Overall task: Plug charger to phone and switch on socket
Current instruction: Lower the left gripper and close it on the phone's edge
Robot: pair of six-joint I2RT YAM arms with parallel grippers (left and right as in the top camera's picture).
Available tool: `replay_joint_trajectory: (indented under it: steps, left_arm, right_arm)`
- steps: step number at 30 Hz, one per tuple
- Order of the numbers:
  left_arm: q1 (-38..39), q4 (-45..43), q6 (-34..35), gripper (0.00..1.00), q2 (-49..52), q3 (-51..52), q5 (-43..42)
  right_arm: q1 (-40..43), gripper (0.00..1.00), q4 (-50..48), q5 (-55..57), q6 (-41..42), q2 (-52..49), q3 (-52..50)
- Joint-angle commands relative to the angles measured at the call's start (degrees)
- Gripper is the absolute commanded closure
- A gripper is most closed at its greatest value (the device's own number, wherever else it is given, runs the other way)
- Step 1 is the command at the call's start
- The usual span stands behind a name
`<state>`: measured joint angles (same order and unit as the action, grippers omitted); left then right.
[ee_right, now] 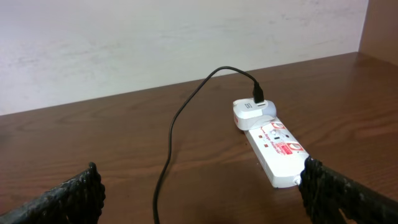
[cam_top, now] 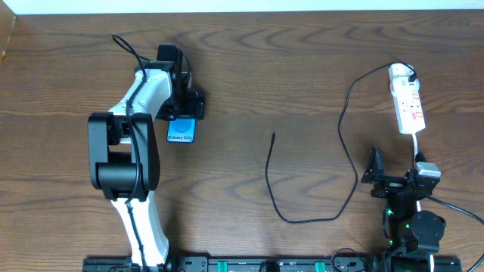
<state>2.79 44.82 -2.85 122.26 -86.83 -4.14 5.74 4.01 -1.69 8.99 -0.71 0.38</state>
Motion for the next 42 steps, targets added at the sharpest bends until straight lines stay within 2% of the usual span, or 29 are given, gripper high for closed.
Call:
replay_joint_trajectory:
  steps: [1, 11, 13, 38, 42]
  left_arm:
    - [-0.1, 0.7, 0.1, 0.02, 2.0, 0.4, 0.1]
    - [-0.1, 1.6, 0.1, 0.01, 2.0, 0.4, 0.1]
    - [-0.1, 1.6, 0.1, 0.05, 2.0, 0.4, 0.1]
    - [-0.1, 1.6, 0.1, 0.10, 2.0, 0.4, 0.1]
    - [-0.1, 1.6, 0.1, 0.15, 2.0, 0.4, 0.1]
  right_arm:
    - [-0.2, 0.01, 0.2, 0.1, 0.2, 0.3, -0.1]
    - [-0.2, 0.01, 0.2, 0.1, 0.2, 0.3, -0.1]
    - [-0.2, 0.01, 0.2, 0.1, 0.2, 0.3, -0.1]
    - [-0.2, 0.01, 0.2, 0.1, 0.2, 0.3, -0.1]
    - [-0.2, 0.01, 0.2, 0.1, 0.2, 0.3, -0.1]
